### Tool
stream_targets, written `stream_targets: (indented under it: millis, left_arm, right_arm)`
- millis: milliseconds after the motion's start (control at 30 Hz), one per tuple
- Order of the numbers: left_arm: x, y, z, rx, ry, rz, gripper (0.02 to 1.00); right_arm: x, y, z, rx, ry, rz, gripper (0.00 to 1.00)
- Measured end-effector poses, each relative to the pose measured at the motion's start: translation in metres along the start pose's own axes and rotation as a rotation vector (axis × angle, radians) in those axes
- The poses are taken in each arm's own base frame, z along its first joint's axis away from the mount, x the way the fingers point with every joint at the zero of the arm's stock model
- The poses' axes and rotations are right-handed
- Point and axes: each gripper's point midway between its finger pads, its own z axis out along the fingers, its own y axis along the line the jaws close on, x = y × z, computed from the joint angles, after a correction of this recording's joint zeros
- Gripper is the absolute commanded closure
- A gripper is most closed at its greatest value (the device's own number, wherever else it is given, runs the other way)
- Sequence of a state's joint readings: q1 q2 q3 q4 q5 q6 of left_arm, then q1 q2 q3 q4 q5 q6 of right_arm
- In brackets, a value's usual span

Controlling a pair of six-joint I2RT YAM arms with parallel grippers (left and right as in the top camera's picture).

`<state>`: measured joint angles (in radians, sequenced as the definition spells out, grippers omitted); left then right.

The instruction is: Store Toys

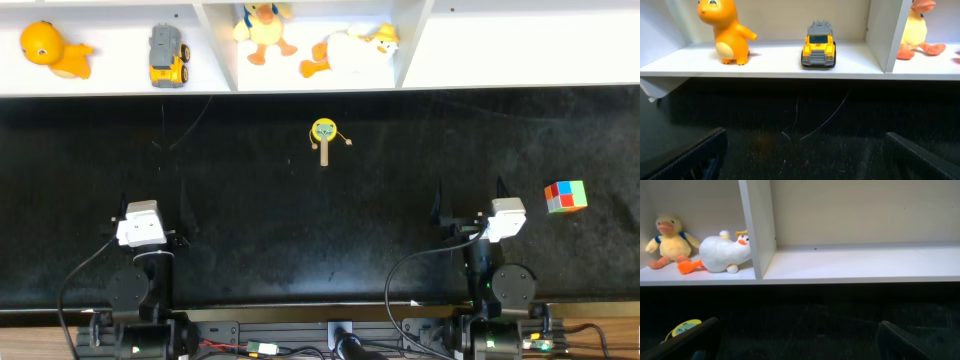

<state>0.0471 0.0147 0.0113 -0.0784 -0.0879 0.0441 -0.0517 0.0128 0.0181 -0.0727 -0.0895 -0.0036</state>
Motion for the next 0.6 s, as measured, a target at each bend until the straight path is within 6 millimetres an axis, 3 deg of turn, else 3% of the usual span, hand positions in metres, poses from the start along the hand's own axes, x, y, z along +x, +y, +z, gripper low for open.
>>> stream_targets:
  millis: [600]
  left_arm:
    - [0.0,0.0,0.0,0.0,0.0,0.019,0.02]
  right_arm:
    - [0.0003,0.0001,0.0,-0.001,0.001,0.0,0.005]
